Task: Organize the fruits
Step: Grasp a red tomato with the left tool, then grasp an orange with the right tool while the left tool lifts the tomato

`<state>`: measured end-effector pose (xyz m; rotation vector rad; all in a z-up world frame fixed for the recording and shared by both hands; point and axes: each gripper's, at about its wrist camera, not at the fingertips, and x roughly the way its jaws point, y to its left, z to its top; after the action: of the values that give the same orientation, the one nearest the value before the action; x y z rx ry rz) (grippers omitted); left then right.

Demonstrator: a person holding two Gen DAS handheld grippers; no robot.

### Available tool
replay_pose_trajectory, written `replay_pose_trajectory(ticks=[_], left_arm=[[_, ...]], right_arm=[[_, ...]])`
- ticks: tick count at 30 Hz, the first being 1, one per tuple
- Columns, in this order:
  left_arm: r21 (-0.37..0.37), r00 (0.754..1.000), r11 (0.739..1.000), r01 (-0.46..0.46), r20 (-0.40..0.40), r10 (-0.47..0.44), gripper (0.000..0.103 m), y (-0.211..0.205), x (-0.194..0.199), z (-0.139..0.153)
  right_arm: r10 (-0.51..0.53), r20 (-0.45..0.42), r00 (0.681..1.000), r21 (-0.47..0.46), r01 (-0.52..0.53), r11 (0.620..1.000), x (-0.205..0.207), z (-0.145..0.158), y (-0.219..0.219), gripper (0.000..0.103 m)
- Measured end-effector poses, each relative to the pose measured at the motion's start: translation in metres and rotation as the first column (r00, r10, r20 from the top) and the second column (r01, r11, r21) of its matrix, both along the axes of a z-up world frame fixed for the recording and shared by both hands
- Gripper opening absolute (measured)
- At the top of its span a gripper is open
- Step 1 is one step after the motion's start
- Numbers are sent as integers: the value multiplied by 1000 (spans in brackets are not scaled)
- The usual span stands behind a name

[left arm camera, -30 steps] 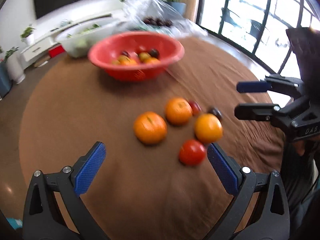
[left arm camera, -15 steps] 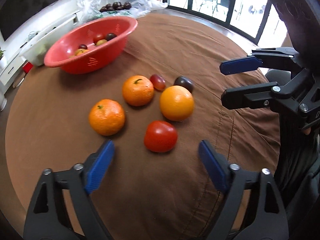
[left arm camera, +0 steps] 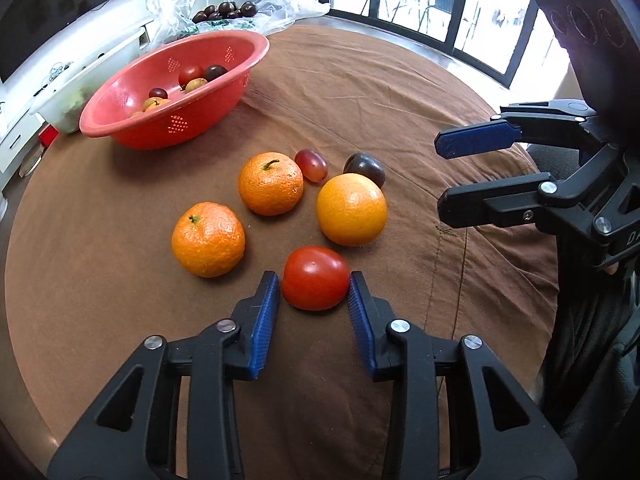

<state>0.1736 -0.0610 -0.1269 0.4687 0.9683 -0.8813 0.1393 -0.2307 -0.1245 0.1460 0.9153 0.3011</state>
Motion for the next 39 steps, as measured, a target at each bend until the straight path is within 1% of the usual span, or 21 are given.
replay_pose_trajectory(ticks=[6,12,18,24,28,31,35,36,39], left_arm=[[-30,1000,999,-29,-7,29,30,8,-4,2],[-74,996,994,-85,-20,83,30,25,-10,7],[-106,993,987,-120,-33,117,30,40,-14,9],[-124,992,984,-127,-31,124,30,42,-13,10],[-134,991,982,-130,-31,127,30,45,-13,10],[-147,990,979,-138,-31,135,30,49,-14,12],[-155,989,977,-148,-35,144,30,51,-13,13],[-157,989,976,-148,-35,144,30,51,-13,13],[-160,988,975,-151,-37,147,30,53,-14,13]], right_arm=[[1,-7,1000,-1,-1,1000,5,0,5,64],[25,-19,1000,-16,-25,1000,17,-1,21,58],[43,-43,998,-63,-45,997,27,-5,37,55],[39,-54,998,-111,-45,993,33,-7,46,53],[39,-54,998,-163,-47,986,37,-5,53,52],[48,-48,998,-223,-58,973,38,-6,61,52],[66,-30,997,-321,-72,944,37,-8,72,44],[69,-27,997,-336,-75,939,38,-8,73,42],[80,-27,996,-351,-84,933,36,-8,74,40]])
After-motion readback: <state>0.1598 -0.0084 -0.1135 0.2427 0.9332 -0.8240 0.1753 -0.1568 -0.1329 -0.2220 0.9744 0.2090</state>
